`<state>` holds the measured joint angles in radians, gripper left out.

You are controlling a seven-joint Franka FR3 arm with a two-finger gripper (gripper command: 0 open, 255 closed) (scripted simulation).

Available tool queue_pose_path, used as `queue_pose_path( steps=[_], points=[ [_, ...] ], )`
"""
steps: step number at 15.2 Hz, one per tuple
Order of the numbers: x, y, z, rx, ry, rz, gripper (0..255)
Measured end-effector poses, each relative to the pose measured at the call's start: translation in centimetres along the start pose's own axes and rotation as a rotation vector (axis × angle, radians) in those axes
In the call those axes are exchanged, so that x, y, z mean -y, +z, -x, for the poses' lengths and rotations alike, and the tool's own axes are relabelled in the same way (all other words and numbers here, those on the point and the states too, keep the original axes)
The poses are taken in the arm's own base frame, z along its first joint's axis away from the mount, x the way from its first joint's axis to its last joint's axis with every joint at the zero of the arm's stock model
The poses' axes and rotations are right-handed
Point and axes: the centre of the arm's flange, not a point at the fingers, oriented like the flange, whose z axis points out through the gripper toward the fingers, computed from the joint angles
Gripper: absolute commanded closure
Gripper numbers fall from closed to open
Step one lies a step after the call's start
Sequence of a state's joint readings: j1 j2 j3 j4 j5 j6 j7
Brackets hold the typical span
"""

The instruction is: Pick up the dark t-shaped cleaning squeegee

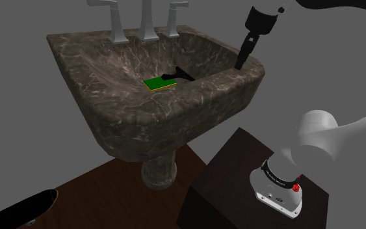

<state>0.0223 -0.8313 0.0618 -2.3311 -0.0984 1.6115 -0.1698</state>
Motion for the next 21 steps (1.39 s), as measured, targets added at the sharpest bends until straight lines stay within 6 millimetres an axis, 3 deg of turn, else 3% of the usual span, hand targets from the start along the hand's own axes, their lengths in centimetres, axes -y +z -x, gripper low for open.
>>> queue_pose_path(
  steps=[3, 11, 21],
  points=[
    [-0.6, 0.9, -1.3, 0.009, -0.007, -0.007, 0],
    [-3.6, 6.3, -10.3, 0.065, -0.050, -0.050, 0],
    [-6.5, 14.9, -21.7, 0.138, -0.105, -0.106, 0]
  ],
)
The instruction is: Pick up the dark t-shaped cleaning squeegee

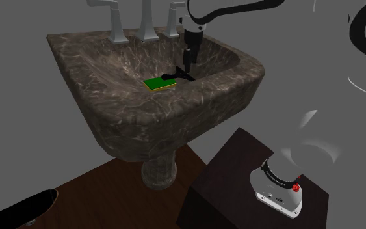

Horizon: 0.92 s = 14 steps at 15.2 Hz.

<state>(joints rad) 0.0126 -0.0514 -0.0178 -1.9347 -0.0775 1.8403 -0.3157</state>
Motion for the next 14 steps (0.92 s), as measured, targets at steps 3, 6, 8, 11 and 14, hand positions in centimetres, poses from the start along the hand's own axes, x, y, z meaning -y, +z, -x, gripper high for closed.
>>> queue_pose_path(
  steps=[3, 6, 8, 11, 14],
  points=[
    [-0.7, 2.0, -2.1, 0.013, -0.009, -0.010, 0],
    [-0.8, 3.4, -2.3, 0.014, -0.011, -0.011, 0],
    [-0.7, 4.5, -2.6, 0.014, -0.011, -0.011, 0],
    [-0.7, 5.3, -2.6, 0.014, -0.011, -0.011, 255],
    [-0.7, 5.3, -2.6, 0.013, -0.011, -0.011, 255]
  ],
)
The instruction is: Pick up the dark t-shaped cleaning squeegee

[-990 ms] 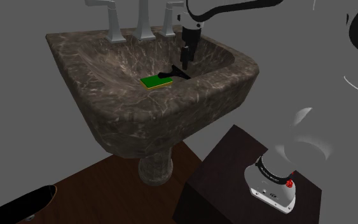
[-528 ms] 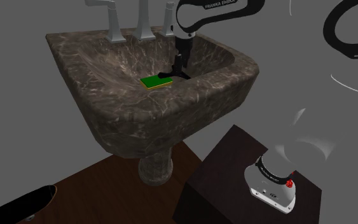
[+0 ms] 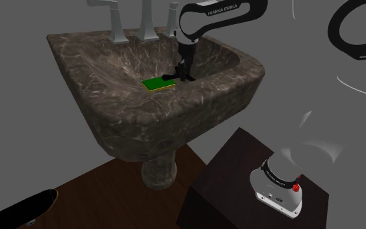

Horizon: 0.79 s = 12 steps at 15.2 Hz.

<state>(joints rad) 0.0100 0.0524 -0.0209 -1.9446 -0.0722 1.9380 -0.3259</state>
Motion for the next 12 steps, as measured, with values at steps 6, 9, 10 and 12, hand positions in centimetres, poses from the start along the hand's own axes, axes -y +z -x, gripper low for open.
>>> queue_pose_path(
  steps=[6, 9, 10, 12],
  points=[
    [0.0, 0.0, 0.0, 0.000, 0.000, 0.000, 255],
    [-0.1, -1.1, 0.0, 0.001, 0.000, 0.000, 255],
    [-0.1, -1.5, 0.0, 0.000, 0.000, 0.000, 255],
    [0.0, -2.6, 0.0, 0.000, 0.000, 0.000, 255]
  ],
)
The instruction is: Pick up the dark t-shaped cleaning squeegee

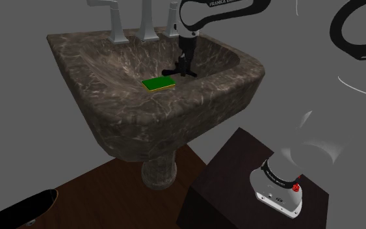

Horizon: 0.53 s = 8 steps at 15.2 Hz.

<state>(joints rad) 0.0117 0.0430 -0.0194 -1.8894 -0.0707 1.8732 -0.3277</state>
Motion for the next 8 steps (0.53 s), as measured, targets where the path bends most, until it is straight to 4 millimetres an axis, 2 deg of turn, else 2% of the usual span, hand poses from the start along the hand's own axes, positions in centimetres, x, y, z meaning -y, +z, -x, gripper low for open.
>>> queue_pose_path(
  steps=[8],
  points=[
    [-0.3, -4.2, 0.5, 0.000, 0.000, 0.000, 255]
  ],
)
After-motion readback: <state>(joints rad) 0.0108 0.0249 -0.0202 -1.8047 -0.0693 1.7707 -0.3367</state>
